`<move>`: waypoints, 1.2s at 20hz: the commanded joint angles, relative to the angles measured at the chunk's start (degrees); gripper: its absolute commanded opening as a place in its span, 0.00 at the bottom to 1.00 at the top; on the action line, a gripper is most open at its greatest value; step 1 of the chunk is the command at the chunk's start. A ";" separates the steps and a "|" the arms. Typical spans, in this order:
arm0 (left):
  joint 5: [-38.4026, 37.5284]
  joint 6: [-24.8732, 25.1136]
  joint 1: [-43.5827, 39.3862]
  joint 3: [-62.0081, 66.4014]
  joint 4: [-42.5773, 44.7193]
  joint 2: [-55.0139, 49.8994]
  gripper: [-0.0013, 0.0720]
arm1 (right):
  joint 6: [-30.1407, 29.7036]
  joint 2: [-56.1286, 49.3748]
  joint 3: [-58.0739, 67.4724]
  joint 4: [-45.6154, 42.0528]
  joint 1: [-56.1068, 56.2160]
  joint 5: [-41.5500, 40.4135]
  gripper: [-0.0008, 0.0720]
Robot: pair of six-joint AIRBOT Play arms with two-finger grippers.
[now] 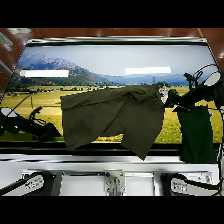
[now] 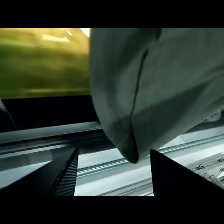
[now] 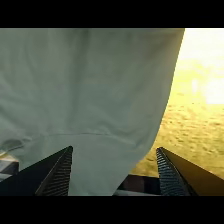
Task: Fold the shirts.
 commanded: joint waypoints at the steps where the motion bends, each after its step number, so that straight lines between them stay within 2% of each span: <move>1: 4.28 1.73 -5.05 -6.32 -4.26 0.68 0.77 | 0.37 0.11 -1.40 0.52 0.52 -2.54 0.89; 7: 6.93 1.57 -13.44 -8.98 -7.76 0.66 0.77 | 0.31 0.11 -1.40 0.46 0.52 -4.44 0.89; 13: 9.75 1.16 -15.15 -9.77 -7.78 -0.22 0.75 | 0.33 0.11 -1.40 0.48 0.52 -5.07 0.89; 14: 10.51 1.05 -15.37 -9.77 -7.89 -0.28 0.71 | 0.33 0.11 -1.40 0.50 0.52 -4.98 0.89; 15: 10.95 1.05 -15.63 -9.77 -7.96 -0.48 0.61 | 0.33 0.11 -1.40 0.52 0.52 -4.81 0.89; 17: 12.31 1.09 -16.15 -9.77 -8.24 -1.16 0.51 | 0.33 0.11 -1.40 0.52 0.52 -4.81 0.89; 18: 12.83 1.22 -16.41 -9.77 -8.98 -1.49 0.40 | 0.33 0.11 -1.40 0.50 0.52 -4.81 0.89; 20: 12.90 1.95 -16.50 -9.77 -10.71 -1.88 0.08 | 0.33 0.11 -1.40 0.50 0.52 -4.66 0.89; 24: 12.79 2.62 -15.47 -8.81 -10.58 -1.40 0.07 | 0.31 0.11 -1.40 0.46 0.52 -4.63 0.89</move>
